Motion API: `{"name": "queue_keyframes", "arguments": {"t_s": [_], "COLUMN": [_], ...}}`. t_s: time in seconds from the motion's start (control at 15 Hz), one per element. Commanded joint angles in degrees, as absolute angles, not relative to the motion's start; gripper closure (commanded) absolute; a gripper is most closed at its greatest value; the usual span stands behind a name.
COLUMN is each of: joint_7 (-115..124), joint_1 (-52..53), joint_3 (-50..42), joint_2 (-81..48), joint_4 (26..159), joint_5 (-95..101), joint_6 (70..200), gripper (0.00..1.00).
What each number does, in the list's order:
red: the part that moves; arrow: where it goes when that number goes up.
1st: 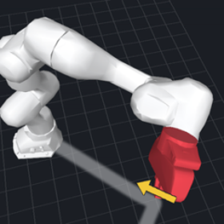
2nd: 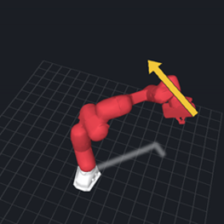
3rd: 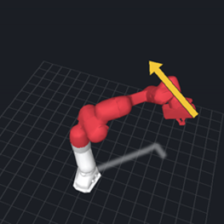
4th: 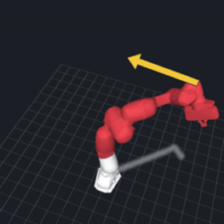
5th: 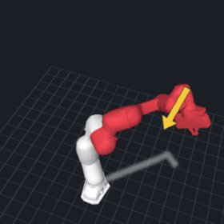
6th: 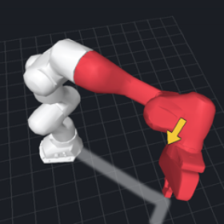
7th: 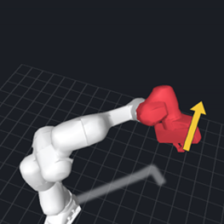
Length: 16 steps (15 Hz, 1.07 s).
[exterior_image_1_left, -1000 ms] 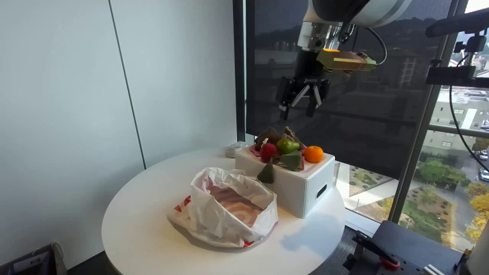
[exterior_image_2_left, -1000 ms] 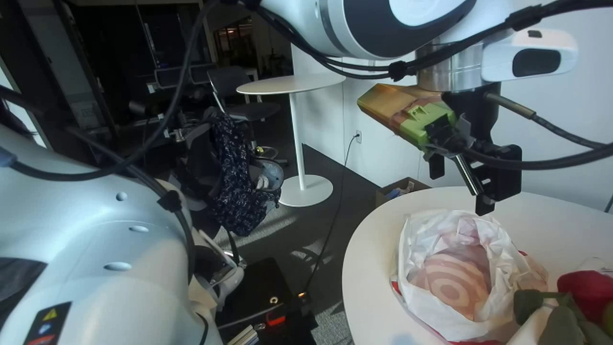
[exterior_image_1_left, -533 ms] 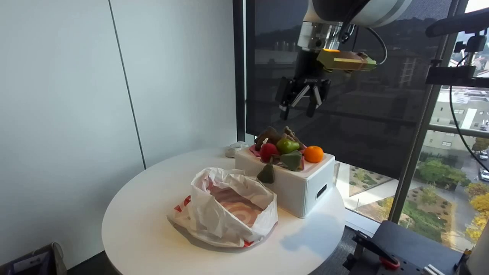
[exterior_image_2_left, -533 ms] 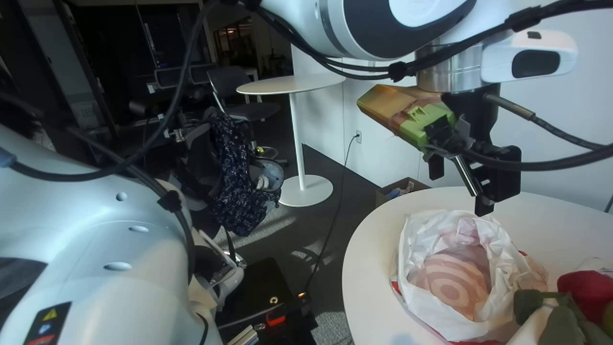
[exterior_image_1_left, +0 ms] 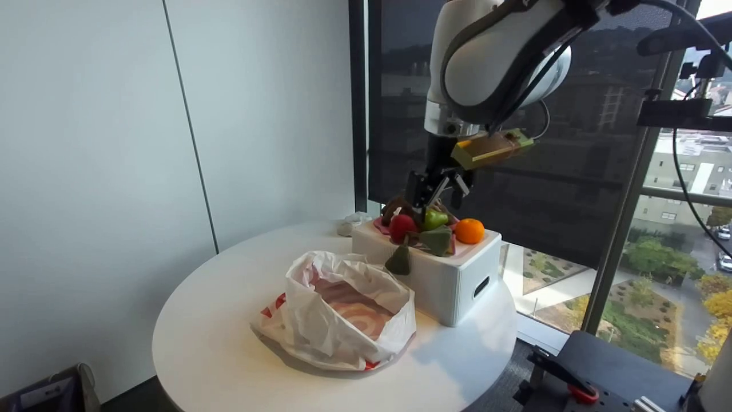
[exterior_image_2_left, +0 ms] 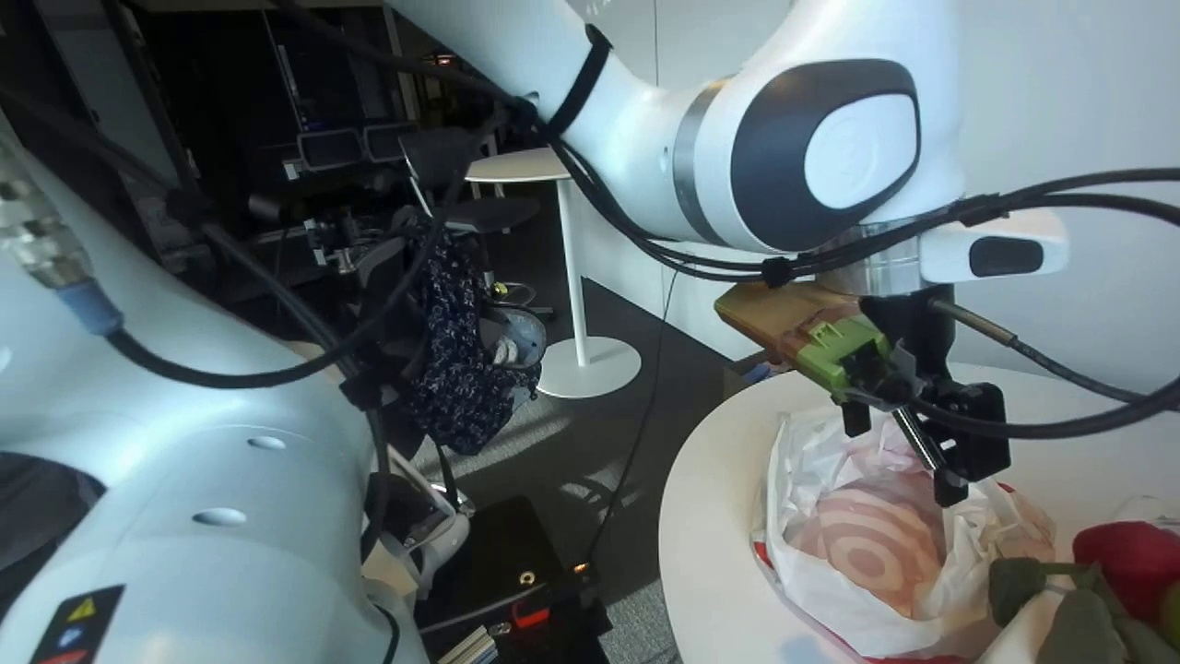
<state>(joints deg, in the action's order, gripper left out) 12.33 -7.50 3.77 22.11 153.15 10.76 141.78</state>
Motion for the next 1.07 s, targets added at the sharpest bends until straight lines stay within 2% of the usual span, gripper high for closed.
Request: {"name": "queue_keyframes", "arguments": {"t_s": [0.0, 0.33, 0.6, 1.0], "joint_7": [21.43, 29.98, 36.46, 36.54], "joint_1": [-12.91, -13.54, -11.86, -7.27], "joint_3": [5.82, 3.15, -0.06, -3.64], "joint_2": [12.40, 3.79, -1.47, -7.44], "joint_4": [149.06, 141.96, 135.50, 130.95], "joint_5": [20.53, 28.19, 32.04, 25.17], "joint_6": [148.23, 152.83, 151.59, 153.77], "gripper": [0.00, 0.00, 0.00, 0.00]}}
